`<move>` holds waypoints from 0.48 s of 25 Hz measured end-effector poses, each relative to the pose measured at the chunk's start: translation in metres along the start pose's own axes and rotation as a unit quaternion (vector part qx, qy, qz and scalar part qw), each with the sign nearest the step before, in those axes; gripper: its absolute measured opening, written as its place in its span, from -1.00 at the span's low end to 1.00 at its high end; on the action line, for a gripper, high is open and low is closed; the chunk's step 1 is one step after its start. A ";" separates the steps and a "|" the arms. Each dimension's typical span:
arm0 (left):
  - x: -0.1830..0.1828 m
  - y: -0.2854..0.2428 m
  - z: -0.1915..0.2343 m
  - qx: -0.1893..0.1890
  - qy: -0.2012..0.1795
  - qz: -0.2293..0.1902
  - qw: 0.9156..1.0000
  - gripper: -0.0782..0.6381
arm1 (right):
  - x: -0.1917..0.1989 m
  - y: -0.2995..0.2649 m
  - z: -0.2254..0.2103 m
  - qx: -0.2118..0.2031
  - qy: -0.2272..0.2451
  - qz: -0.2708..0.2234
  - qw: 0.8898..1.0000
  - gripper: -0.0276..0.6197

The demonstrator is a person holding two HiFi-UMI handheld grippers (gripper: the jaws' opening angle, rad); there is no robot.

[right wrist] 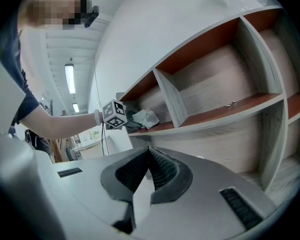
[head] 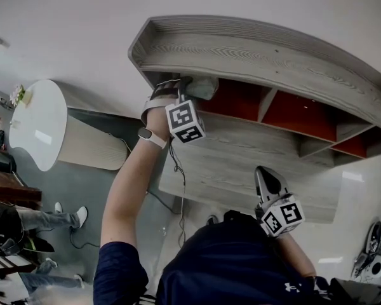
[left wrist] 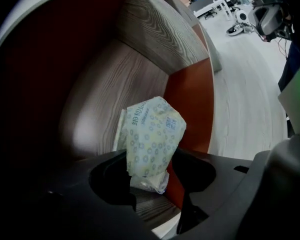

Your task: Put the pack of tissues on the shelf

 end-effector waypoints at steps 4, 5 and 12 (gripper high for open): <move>0.000 0.004 0.000 -0.020 0.004 0.000 1.000 0.06 | 0.001 0.001 0.003 -0.002 0.003 0.001 1.000 -0.88; 0.000 0.004 -0.001 -0.026 0.009 -0.002 1.000 0.10 | 0.002 0.001 0.005 -0.003 0.004 0.000 1.000 -0.88; 0.004 0.012 0.002 -0.052 0.022 -0.003 0.998 0.32 | 0.004 0.004 0.013 -0.009 0.004 -0.001 1.000 -0.88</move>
Point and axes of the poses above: the fingertips, and each gripper's own axes: y backward along the fingers, z to its left, x out of its underside, the point moved 5 cm from there along y, backward along the fingers, and after that the axes turned 11 degrees about -y, right-handed, at the moved point
